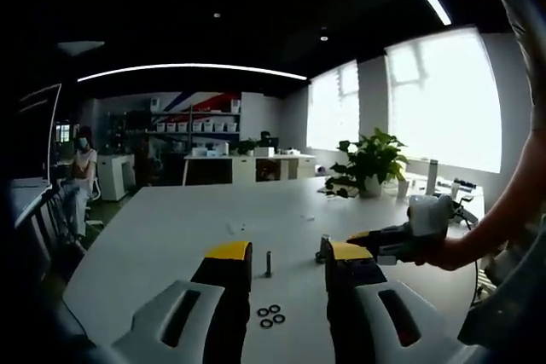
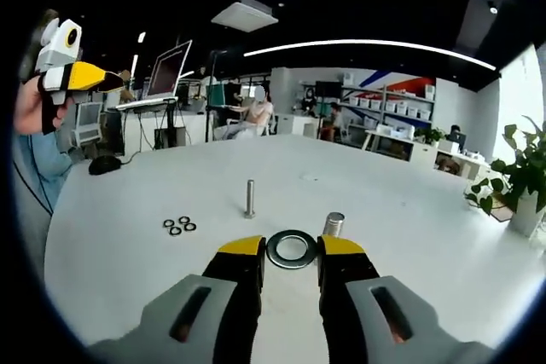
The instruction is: Place the washer onto the threaded stud by aligning its center hole with the stud, sliding it down to the base, and recovering from edge contact or off-axis alignment until the washer reaches the visible bottom stop.
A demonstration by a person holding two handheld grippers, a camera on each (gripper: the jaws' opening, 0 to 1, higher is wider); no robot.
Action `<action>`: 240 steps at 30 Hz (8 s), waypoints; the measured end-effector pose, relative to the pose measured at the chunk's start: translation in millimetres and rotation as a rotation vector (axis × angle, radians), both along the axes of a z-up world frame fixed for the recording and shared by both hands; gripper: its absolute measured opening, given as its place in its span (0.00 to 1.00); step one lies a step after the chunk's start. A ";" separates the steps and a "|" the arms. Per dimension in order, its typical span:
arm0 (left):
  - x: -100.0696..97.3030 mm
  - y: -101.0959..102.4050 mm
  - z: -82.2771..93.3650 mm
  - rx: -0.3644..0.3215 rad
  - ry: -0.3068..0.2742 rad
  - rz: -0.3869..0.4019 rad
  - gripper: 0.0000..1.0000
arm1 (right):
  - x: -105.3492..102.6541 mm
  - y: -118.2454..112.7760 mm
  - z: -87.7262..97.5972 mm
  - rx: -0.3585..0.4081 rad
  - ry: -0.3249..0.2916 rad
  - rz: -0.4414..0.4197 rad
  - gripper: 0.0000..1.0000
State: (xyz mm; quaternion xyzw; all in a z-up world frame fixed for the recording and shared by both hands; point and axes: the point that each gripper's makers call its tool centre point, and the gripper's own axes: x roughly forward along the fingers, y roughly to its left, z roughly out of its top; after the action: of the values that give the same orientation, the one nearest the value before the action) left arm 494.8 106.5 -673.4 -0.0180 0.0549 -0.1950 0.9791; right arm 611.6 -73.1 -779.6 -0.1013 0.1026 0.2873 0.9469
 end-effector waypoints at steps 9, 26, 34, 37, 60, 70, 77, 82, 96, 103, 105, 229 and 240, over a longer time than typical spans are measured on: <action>-1.5 4.3 -2.4 0.000 0.005 0.005 0.32 | 16.6 -3.5 13.0 0.001 -0.040 -0.025 0.26; -3.4 5.2 -11.0 0.002 0.024 0.006 0.32 | 50.7 -5.2 11.9 -0.018 -0.054 -0.043 0.26; -2.7 6.3 -13.9 0.002 0.031 0.008 0.32 | 58.3 -1.8 6.8 -0.017 -0.040 -0.040 0.26; -2.5 6.7 -12.5 0.005 0.027 0.009 0.32 | 59.3 -1.0 3.8 -0.024 -0.035 -0.036 0.26; -2.4 11.9 -9.3 0.001 0.018 0.026 0.32 | 68.1 -1.3 -7.7 -0.018 0.031 -0.042 0.26; -2.4 17.0 -3.7 -0.004 0.004 0.040 0.33 | 70.3 -2.7 -11.3 0.003 0.062 -0.058 0.19; -3.1 18.1 -6.0 -0.008 0.008 0.045 0.33 | 66.1 -1.4 -16.3 -0.036 0.064 -0.047 0.22; -3.3 17.3 -6.5 -0.010 0.010 0.043 0.33 | 65.6 3.7 -10.9 -0.033 0.044 -0.030 0.26; -3.1 19.1 -7.1 -0.010 0.011 0.051 0.33 | 65.1 13.9 -4.7 -0.032 0.016 -0.002 0.28; -2.8 19.5 -6.3 -0.009 0.008 0.051 0.33 | 67.2 11.6 -8.1 -0.030 0.024 -0.009 0.28; -2.9 20.1 -6.6 -0.008 0.009 0.052 0.33 | 68.5 11.3 -8.3 -0.029 0.024 -0.009 0.29; -50.0 87.8 88.8 -0.035 -0.079 0.014 0.35 | -121.6 -74.2 137.9 0.164 -0.032 -0.424 0.39; -46.6 93.4 94.4 -0.031 -0.082 0.024 0.36 | -125.3 -87.8 141.8 0.168 -0.038 -0.441 0.39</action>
State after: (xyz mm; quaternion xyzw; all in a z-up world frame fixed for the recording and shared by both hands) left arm 448.3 199.9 -579.0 -0.0259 0.0115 -0.1848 0.9824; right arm 486.3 -160.9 -637.8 -0.0028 0.0802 0.0789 0.9936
